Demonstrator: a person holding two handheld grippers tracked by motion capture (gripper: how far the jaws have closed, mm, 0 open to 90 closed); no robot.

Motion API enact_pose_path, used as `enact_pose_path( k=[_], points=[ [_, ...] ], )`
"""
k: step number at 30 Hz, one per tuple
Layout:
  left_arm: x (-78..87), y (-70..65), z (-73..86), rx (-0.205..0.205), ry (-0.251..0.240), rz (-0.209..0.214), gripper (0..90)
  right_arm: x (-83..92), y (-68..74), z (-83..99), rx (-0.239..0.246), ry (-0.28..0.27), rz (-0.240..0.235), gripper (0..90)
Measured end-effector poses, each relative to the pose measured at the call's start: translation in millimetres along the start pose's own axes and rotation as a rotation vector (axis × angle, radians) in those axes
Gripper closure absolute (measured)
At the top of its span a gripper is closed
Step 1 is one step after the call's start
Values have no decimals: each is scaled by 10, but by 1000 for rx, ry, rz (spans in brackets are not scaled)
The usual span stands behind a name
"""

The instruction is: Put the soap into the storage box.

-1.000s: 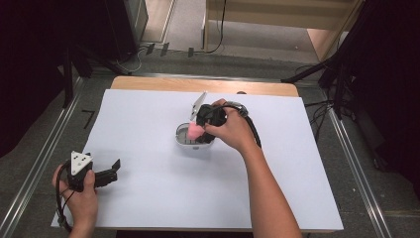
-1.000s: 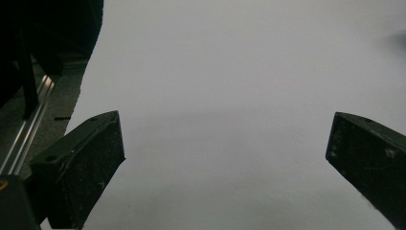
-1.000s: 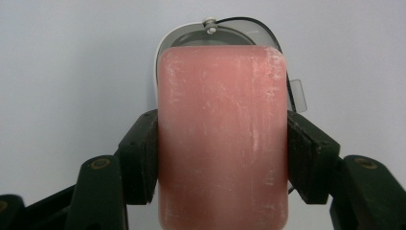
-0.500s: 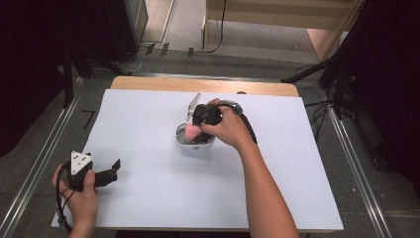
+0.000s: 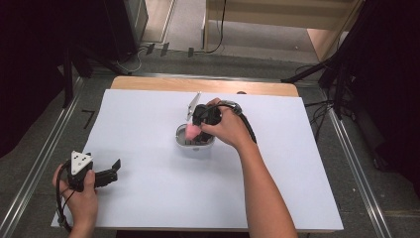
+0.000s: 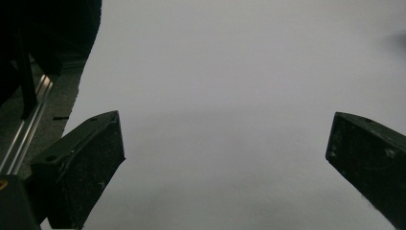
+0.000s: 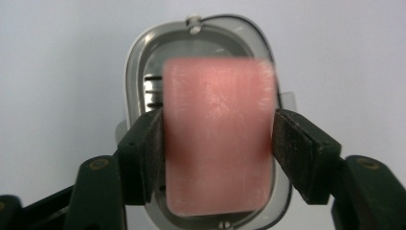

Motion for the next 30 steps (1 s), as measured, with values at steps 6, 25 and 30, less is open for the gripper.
enact_pose_path(
  k=[6, 25, 30],
  points=[
    [0, 1, 0, 1, -1, 0, 0, 78, 16, 2, -47, -49, 10, 281],
    [-2, -2, 0, -1, -3, 2, 0, 193, 153, 458, -240, -196, 109, 119],
    [-1, -5, 0, -3, -2, 1, 0, 219, 196, 619, -278, -219, 131, 109]
  ],
)
Point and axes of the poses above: each handheld gripper's, and its own axes: x roughly backward along the jaws, z roughly out of its underside, y roughly to its left, the point moved 2 cm from there along -x, roughly forward along the jaws, and after that the axes turned 5 degrees about -z, right-handed, at the moved point
